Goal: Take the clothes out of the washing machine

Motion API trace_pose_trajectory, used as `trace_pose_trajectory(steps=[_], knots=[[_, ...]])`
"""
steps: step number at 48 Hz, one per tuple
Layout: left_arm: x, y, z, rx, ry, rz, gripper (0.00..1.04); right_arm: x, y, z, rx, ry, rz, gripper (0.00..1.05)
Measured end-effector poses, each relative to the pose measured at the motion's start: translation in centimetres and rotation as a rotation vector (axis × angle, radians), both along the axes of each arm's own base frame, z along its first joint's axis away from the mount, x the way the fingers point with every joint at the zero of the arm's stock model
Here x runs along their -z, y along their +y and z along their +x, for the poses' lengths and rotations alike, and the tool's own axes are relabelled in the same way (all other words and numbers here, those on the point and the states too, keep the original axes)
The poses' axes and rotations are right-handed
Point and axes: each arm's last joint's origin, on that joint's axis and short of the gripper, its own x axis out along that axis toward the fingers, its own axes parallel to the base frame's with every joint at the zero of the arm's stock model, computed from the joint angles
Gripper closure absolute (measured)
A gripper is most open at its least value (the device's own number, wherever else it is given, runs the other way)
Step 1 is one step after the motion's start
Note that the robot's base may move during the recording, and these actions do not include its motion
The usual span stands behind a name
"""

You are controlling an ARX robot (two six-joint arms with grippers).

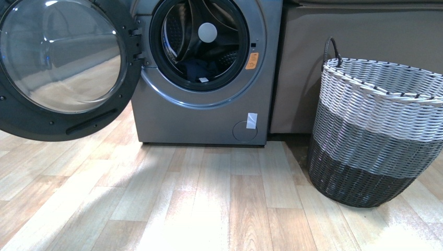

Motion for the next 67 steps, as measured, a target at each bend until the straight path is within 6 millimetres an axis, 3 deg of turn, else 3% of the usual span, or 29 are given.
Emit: trace_pose_trajectory(steps=[67], knots=[[0.00, 0.00, 0.00, 0.000, 0.000, 0.000, 0.07, 0.00, 0.00, 0.00, 0.000, 0.000, 0.000, 0.07]])
